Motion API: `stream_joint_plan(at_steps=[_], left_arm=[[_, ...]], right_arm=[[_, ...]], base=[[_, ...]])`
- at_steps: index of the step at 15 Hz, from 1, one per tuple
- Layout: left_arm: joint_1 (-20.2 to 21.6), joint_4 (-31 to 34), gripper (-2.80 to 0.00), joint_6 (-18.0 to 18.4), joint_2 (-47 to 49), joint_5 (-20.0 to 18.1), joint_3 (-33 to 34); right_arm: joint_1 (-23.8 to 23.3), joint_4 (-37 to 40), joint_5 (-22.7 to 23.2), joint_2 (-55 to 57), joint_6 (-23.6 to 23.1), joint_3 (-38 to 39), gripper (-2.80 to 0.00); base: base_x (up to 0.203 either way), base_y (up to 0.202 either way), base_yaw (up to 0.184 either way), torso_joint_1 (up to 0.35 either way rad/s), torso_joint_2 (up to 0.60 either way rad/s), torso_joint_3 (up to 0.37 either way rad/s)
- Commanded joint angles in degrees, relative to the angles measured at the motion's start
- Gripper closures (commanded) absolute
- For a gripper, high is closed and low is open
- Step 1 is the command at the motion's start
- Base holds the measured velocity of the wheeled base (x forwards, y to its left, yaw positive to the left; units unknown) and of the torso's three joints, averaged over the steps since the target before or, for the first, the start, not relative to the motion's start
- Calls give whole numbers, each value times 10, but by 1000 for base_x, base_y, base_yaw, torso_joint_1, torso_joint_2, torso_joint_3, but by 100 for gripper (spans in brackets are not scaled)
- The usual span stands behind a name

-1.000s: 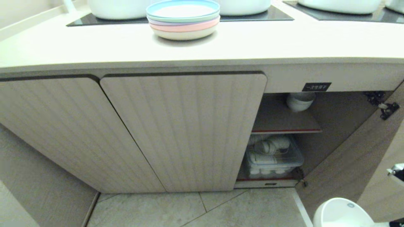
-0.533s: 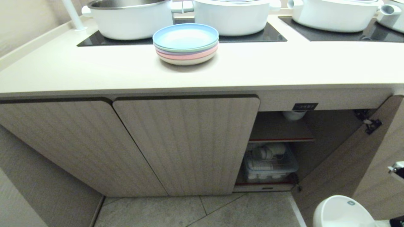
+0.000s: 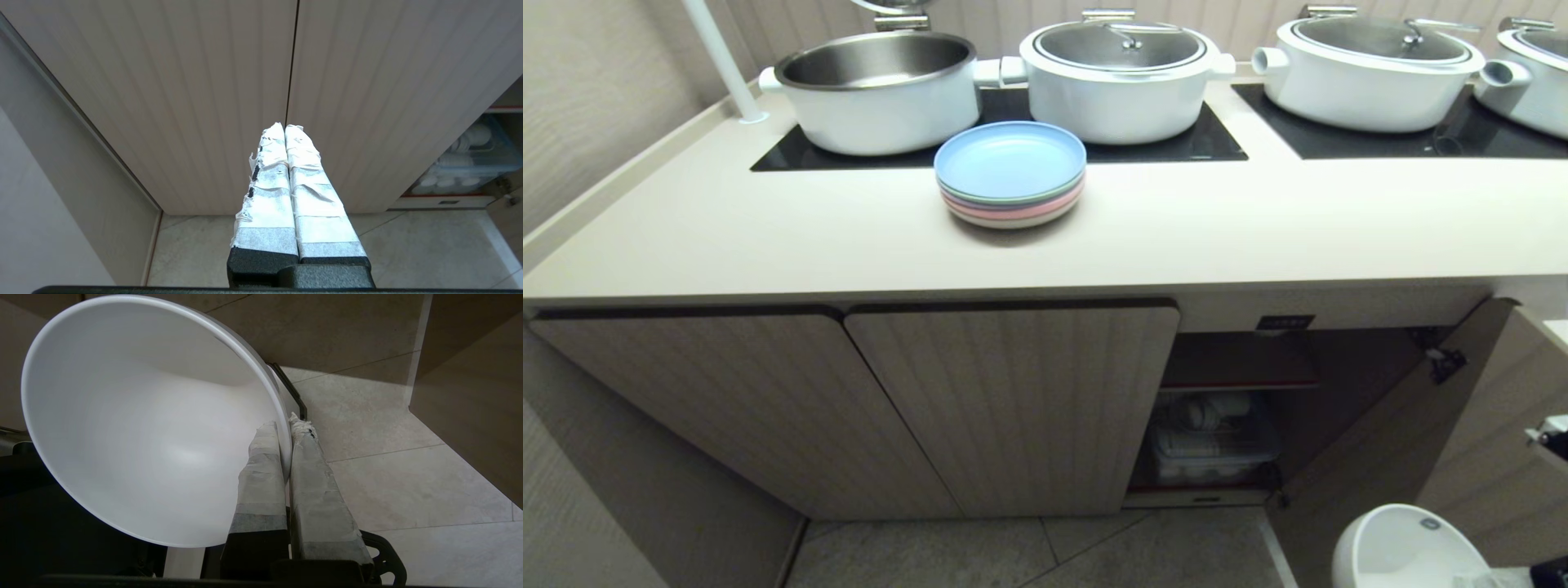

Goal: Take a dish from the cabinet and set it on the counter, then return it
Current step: Place it on the table

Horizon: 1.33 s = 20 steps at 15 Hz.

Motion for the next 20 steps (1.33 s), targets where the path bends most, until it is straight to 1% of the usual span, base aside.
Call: stream_joint_plan(at_steps=[1, 7, 20], left_arm=[[1, 0, 0, 0, 0, 0, 0], [0, -1, 0, 0, 0, 0, 0], [1, 0, 0, 0, 0, 0, 0]], right_arm=[[0, 1, 0, 1, 1, 0, 0], [-1, 1, 0, 1, 1, 0, 0], [0, 3, 0, 3, 3, -6, 0]], base=[[0, 0, 0, 276, -565, -307], [0, 0, 0, 268, -561, -291], [0, 0, 0, 167, -336, -176]])
